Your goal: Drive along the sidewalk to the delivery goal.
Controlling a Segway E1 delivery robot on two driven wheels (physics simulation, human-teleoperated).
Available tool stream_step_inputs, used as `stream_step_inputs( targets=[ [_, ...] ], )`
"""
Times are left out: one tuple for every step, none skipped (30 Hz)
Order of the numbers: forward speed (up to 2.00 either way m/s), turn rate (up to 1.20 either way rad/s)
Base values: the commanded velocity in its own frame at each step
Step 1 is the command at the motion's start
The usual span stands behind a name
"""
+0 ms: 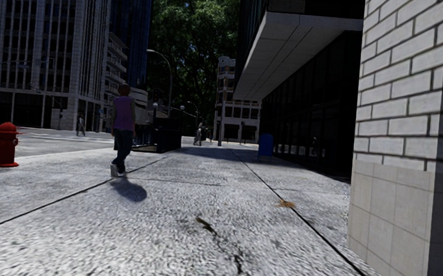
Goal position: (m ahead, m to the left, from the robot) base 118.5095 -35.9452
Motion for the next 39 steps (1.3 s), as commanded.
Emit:
stream_step_inputs(
  targets=[
    [2.0, 0.0],
    [2.0, 0.0],
    [2.0, 0.0],
    [2.0, 0.0],
    [2.0, 0.0],
    [2.0, 0.0],
    [2.0, 0.0],
    [2.0, 0.0],
    [2.0, 0.0],
    [2.0, 0.0],
    [2.0, 0.0],
    [2.0, 0.0],
    [2.0, 0.0],
    [2.0, 0.0],
    [2.0, 0.0],
    [2.0, 0.0],
    [2.0, 0.0],
    [2.0, 0.0],
    [2.0, 0.0],
    [2.0, 0.0],
    [2.0, 0.0],
    [2.0, 0.0],
    [2.0, 0.0],
    [2.0, 0.0],
    [2.0, -0.06],
    [2.0, -0.09],
    [2.0, -0.09],
    [2.0, -0.09],
    [2.0, -0.13],
    [2.0, -0.17],
    [2.0, -0.17],
    [2.0, -0.2],
    [2.0, -0.21],
    [2.0, -0.22],
    [2.0, -0.22],
    [2.0, -0.23],
    [2.0, -0.23],
    [2.0, -0.23],
    [2.0, -0.23]
  ],
)
